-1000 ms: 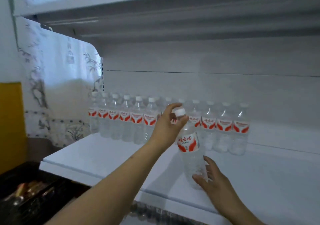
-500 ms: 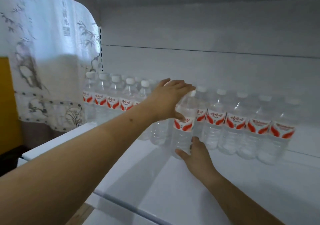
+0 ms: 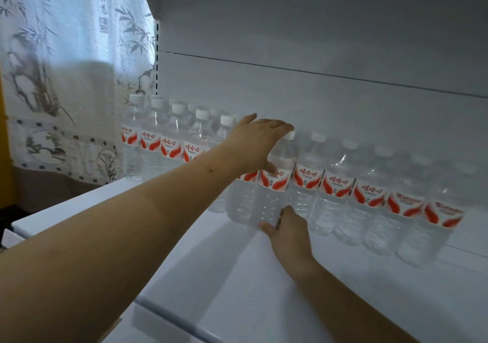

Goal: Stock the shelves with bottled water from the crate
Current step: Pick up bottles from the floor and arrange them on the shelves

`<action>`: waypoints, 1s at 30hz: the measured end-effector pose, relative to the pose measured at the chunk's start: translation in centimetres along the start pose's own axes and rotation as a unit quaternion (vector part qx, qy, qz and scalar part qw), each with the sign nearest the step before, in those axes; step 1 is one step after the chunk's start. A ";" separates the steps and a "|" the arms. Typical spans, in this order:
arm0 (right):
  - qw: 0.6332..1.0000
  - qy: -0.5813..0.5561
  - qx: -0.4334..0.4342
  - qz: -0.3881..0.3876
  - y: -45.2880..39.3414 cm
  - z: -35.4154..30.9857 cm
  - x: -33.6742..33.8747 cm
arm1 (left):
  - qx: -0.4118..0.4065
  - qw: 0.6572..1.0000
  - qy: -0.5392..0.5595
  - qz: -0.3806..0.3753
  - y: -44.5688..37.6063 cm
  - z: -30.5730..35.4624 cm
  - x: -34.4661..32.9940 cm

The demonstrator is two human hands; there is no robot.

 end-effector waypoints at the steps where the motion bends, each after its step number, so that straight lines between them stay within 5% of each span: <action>1: 1.000 -0.004 -0.001 -0.002 0.1 0.0 0.0 | 0.005 1.000 -0.002 -0.001 0.0 0.1 0.1; 11: 0.992 -0.088 -0.040 -0.076 6.0 1.0 5.9 | 0.118 0.989 -0.093 -0.003 1.8 4.9 0.8; 15: 0.990 -0.133 -0.036 -0.035 11.9 3.8 10.9 | 0.100 0.976 0.170 0.090 4.1 10.8 0.2; 19: 0.982 -0.167 -0.085 0.036 17.7 8.4 16.2 | 0.118 0.892 0.436 -0.001 5.3 19.2 -0.3; 27: 0.962 -0.164 -0.122 0.183 35.3 18.2 23.5 | -0.004 0.840 0.525 -0.134 10.0 38.1 -2.7; 30: 0.929 -0.160 -0.211 0.259 45.3 23.9 23.8 | -0.065 0.819 0.541 -0.179 14.1 46.7 -4.1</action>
Point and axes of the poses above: each hand's wrist, its own y-axis away from the middle knuckle, its own x-axis out of the back of the hand, z = x × y, the point moved 1 cm from there along -y, towards the middle knuckle, and after that the axes turned 15 degrees about y, right-handed, at the moved point
